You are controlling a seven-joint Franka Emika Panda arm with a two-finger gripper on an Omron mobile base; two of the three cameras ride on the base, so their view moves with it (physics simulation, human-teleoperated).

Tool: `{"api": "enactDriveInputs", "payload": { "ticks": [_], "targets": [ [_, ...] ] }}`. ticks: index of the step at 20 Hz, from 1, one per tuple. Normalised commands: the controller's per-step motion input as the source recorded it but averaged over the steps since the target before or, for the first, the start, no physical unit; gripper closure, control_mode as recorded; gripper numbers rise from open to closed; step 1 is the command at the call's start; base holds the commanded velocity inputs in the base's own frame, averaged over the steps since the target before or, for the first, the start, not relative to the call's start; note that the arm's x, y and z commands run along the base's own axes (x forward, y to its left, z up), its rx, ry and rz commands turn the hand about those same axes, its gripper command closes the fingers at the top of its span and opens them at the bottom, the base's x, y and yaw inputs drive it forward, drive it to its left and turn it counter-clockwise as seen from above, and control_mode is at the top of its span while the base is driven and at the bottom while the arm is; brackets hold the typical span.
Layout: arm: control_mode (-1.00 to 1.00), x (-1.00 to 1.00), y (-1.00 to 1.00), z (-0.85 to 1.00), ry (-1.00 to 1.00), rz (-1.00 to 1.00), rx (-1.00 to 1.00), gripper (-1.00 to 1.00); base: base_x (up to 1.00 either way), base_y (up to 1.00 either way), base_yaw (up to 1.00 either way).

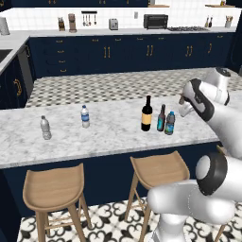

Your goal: Move the plastic bottles in the middle to the plastics group, and the glass bottles in the middle to the glass group.

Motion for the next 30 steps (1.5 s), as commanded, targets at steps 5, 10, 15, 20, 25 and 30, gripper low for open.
{"api": "enactDriveInputs", "payload": {
  "ticks": [5, 10, 15, 20, 25, 30],
  "targets": [
    [-1.0, 0.75, -0.11, -0.28, 0.0, -0.02, 0.04, -1.0, 0.0, 0.0, 0.0],
    [-1.0, 0.64, -0.02, -0.44, 0.03, -0.2, 0.0, -1.0, 0.0, 0.0, 0.0],
    [-1.0, 0.53, -0.02, -0.38, 0.03, -0.13, 0.0, -1.0, 0.0, 0.0, 0.0],
    [-1.0, 0.33, -0.15, -0.35, 0.02, -0.01, 0.0, -1.0, 0.0, 0.0, 0.0],
    [-1.0, 0.33, -0.14, -0.3, 0.0, 0.0, 0.0, -1.0, 0.0, 0.0, 0.0],
    [-1.0, 0.26, -0.03, -0.14, 0.0, 0.0, 0.05, -1.0, 0.0, 0.0, 0.0]
  ]
}}
